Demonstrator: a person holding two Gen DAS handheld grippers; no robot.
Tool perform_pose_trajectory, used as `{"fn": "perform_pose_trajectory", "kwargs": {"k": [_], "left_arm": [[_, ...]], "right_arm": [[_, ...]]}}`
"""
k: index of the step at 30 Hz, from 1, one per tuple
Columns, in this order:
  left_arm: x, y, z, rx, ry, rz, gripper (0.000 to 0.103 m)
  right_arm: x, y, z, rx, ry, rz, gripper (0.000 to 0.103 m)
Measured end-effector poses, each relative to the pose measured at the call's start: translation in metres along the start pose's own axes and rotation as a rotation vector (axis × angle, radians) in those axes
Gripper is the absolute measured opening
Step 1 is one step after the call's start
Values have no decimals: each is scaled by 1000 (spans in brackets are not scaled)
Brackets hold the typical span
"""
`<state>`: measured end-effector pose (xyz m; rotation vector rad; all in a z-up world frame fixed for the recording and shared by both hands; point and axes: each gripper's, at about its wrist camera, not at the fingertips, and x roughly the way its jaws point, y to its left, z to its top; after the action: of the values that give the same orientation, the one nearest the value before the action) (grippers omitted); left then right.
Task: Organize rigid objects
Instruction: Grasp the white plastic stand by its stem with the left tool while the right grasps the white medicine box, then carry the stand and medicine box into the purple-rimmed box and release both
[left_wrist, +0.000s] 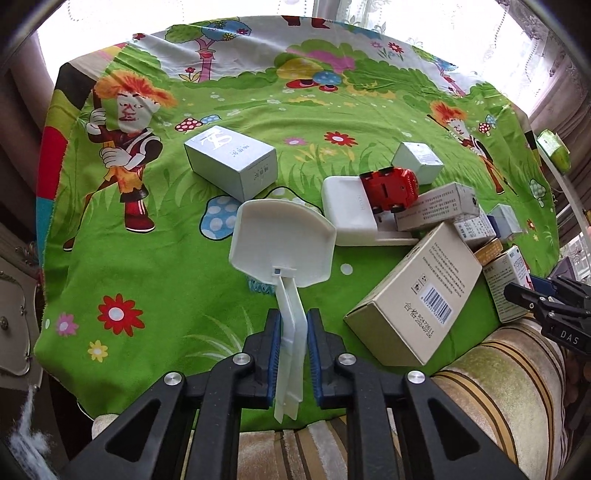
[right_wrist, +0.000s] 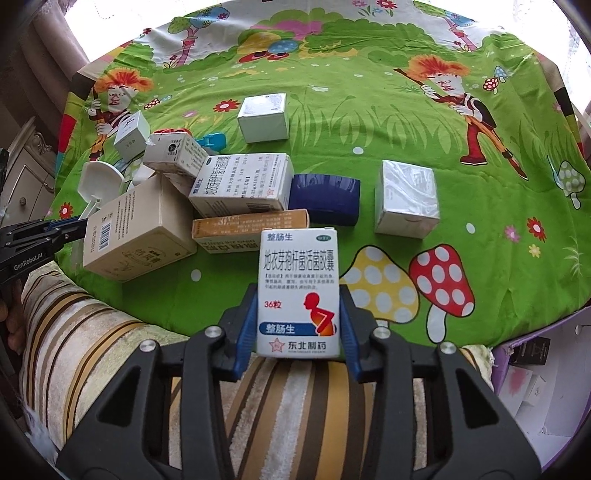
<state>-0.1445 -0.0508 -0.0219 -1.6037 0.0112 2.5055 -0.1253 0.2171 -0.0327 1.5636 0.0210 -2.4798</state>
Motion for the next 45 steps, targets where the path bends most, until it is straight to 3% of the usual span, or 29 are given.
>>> {"fn": "perform_pose_trajectory", "kwargs": {"k": [9,22,29,34,45], "left_arm": [[-26,0,-11,-91,-92,8,11],[-67,-23,-33,-121,-190,-36,11],[-86,-53,-40,-79,-230,-83,11],[-95,-83,-38,-37,-248,-168,11],[-92,-169,-36,96,-217,-313,11]], "right_arm": [[-18,4,-5,-22,-66,-13,44],[-47,2,-24,-14,-131,-5,44],[-71,-8,-34,13,-170,0,44],[-86,-20,-46,42,-185,14,44],[-122,-72,-78,135,-220,-30,44]]}}
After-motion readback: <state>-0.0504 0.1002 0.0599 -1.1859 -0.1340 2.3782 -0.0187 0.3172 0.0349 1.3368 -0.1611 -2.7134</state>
